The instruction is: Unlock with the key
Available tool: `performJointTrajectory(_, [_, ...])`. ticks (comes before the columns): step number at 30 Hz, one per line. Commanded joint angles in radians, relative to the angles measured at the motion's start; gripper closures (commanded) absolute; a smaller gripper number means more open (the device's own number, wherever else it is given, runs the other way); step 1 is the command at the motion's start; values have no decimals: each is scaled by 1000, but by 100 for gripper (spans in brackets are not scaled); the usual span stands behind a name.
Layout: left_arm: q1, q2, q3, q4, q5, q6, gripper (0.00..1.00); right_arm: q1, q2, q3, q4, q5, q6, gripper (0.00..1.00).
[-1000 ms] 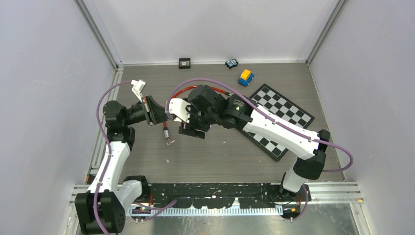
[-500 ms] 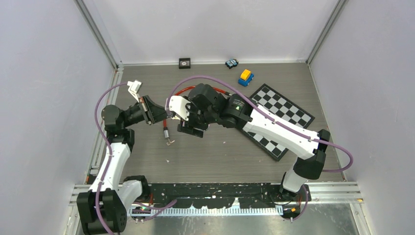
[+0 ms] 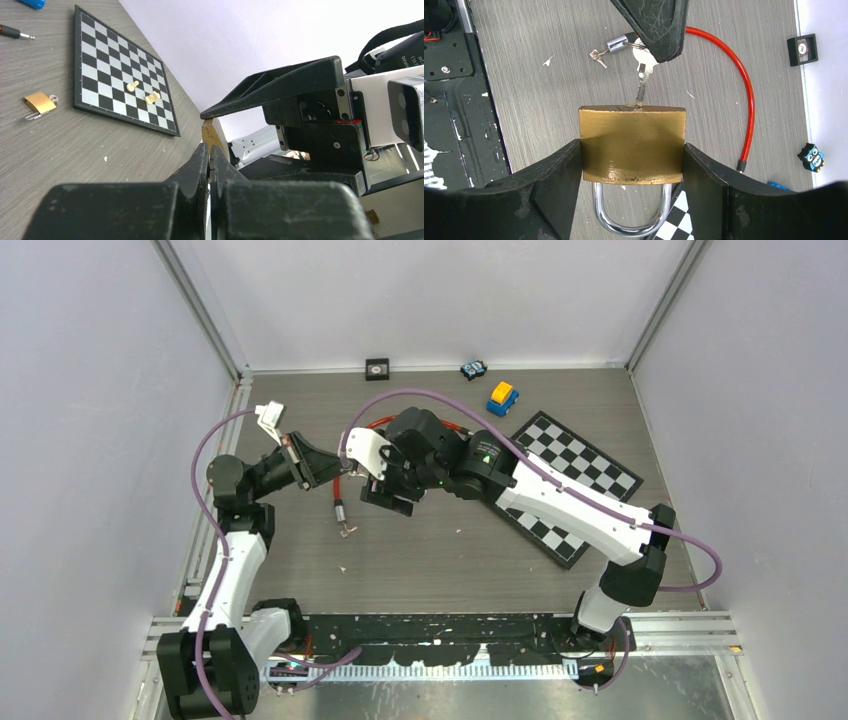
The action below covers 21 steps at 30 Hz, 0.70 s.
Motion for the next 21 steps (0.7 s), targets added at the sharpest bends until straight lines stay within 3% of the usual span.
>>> performJointTrajectory(1, [6, -9, -8, 96, -31, -38, 100, -1, -62, 41, 133, -3, 19, 99])
performJointTrajectory(8, [5, -13, -39, 262, -24, -129, 100, -10, -54, 56, 140, -3, 40, 99])
performJointTrajectory(21, [-1, -16, -59, 257, -39, -125, 100, -14, -24, 103, 145, -14, 65, 99])
